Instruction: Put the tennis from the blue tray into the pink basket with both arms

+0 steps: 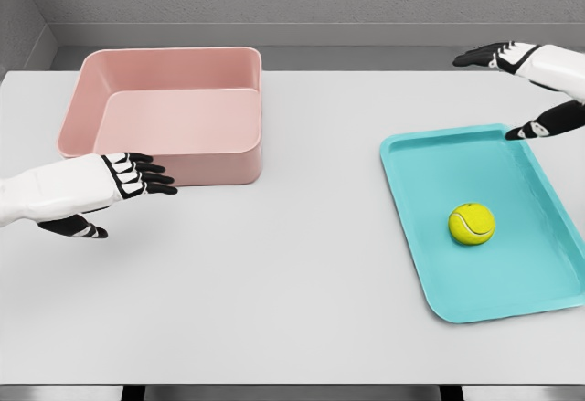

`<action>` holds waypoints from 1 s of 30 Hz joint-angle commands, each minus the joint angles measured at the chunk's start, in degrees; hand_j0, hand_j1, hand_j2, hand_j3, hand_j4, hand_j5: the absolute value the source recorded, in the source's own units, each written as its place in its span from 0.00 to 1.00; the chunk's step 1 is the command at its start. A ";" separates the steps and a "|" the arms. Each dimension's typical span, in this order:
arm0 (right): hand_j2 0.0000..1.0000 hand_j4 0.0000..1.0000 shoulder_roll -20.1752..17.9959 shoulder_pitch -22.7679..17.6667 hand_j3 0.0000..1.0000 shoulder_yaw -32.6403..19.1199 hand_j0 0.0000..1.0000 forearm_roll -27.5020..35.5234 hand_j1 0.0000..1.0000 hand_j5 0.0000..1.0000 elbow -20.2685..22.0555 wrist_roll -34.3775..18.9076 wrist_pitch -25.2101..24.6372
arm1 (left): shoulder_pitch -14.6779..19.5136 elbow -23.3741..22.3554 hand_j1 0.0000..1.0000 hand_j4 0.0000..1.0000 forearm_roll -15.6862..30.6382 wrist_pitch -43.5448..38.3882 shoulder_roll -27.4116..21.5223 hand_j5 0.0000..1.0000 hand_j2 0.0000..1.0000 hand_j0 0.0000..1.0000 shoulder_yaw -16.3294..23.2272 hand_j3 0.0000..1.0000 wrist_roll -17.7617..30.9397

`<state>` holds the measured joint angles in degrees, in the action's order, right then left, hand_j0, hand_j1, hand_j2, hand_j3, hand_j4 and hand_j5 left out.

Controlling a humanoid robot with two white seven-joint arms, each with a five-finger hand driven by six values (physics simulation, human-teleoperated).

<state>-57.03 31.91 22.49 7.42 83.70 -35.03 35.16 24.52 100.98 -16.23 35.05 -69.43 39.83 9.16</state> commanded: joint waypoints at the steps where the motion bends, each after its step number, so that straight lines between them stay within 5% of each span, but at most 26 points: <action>1: 1.00 1.00 -2.47 -0.26 1.00 2.12 1.00 2.16 1.00 1.00 -0.29 0.03 -0.16 | 0.00 0.01 1.00 1.00 0.32 -0.05 -0.10 1.00 1.00 1.00 -0.11 1.00 -0.02; 30: 1.00 1.00 -2.56 -13.10 1.00 1.95 1.00 2.07 1.00 1.00 -2.22 0.03 -0.16 | 0.00 0.01 1.00 1.00 0.32 -0.05 0.34 1.00 1.00 1.00 -0.02 1.00 -0.02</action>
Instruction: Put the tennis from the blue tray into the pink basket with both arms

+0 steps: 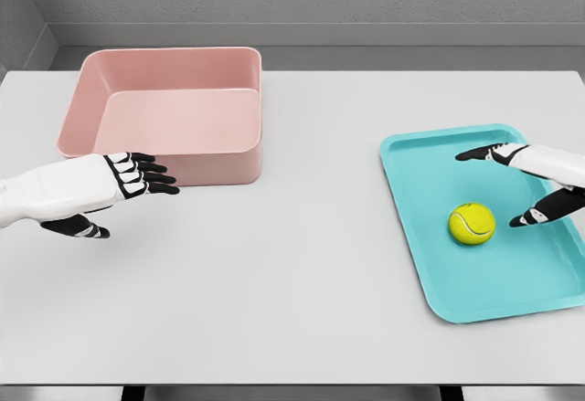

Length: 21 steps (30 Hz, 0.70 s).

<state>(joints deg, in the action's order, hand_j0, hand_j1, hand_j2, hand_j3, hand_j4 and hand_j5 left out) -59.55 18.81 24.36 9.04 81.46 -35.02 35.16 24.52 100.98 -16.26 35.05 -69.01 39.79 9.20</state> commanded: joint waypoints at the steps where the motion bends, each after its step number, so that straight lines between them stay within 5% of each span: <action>1: 1.00 1.00 -0.04 0.00 1.00 0.16 1.00 0.36 1.00 1.00 0.01 0.02 -0.16 | 0.00 0.01 1.00 1.00 0.36 -0.05 -0.08 1.00 1.00 1.00 -0.06 1.00 0.03; 21: 1.00 1.00 3.91 -2.02 1.00 2.80 1.00 -0.25 1.00 1.00 -2.63 0.02 -0.16 | 0.00 0.01 1.00 1.00 0.36 -0.05 0.98 1.00 1.00 1.00 -0.07 1.00 1.35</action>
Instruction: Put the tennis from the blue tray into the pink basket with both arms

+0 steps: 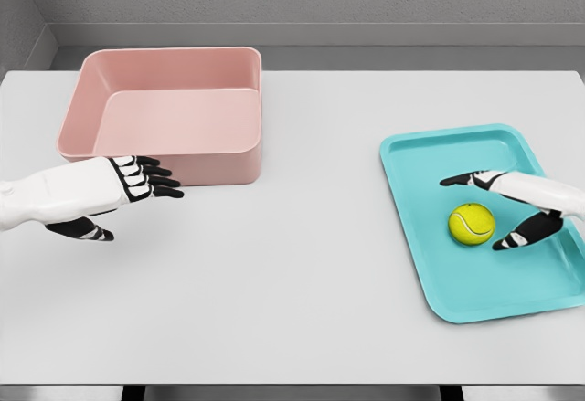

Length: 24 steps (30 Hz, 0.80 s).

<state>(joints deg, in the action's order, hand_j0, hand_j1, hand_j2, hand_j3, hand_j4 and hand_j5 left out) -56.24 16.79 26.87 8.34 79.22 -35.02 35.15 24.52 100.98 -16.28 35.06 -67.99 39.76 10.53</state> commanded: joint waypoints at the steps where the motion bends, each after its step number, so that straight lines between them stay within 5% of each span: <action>1: 1.00 1.00 0.60 0.00 1.00 0.29 1.00 0.36 1.00 1.00 -0.38 0.02 -0.15 | 0.00 0.01 1.00 1.00 0.37 -0.06 -0.04 1.00 1.00 1.00 -0.04 1.00 0.02; 10: 1.00 1.00 2.01 0.00 1.00 1.08 1.00 0.19 1.00 1.00 -4.08 0.02 -0.15 | 0.00 0.01 1.00 1.00 0.37 -0.06 -0.04 1.00 1.00 1.00 -0.04 1.00 0.02; 24: 0.96 0.96 2.54 0.00 0.96 1.08 0.96 -0.51 0.96 0.96 -4.08 0.02 -0.15 | 0.00 0.01 1.00 1.00 0.37 -0.06 -0.04 1.00 1.00 1.00 -0.04 1.00 0.02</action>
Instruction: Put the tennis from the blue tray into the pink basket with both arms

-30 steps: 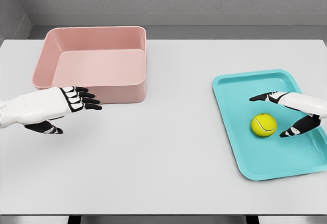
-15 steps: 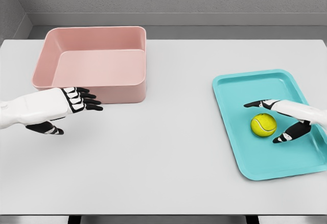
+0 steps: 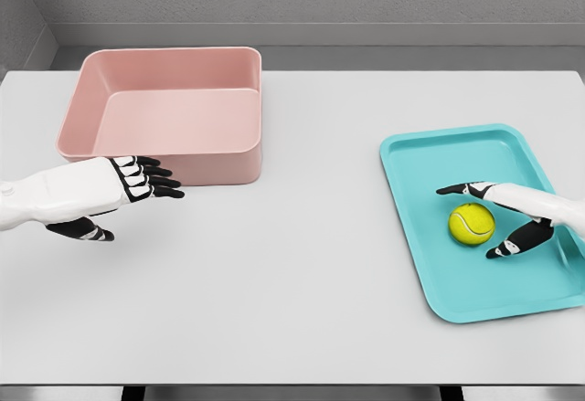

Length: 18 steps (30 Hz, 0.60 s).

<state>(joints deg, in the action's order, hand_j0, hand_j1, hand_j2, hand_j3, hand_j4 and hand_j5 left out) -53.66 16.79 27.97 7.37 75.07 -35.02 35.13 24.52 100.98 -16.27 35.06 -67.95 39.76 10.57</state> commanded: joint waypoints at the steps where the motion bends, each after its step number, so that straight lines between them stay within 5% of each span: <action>1: 0.94 0.94 -0.04 0.00 0.94 -0.02 0.94 -0.16 0.94 0.94 -0.01 0.02 -0.13 | 0.00 0.01 1.00 1.00 0.45 -0.06 -0.07 1.00 1.00 1.00 -0.04 1.00 -0.03; 18: 0.68 0.68 0.58 0.18 0.68 -0.11 0.68 -1.65 0.68 0.68 -0.98 0.02 -0.13 | -0.09 0.01 1.00 1.00 0.36 -0.06 0.01 1.00 1.00 1.00 -0.04 1.00 -0.03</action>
<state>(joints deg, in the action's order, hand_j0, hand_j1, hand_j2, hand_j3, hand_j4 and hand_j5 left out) -53.03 16.96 27.84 6.15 74.10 -35.04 35.05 24.52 100.98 -16.27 35.05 -67.93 39.76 10.57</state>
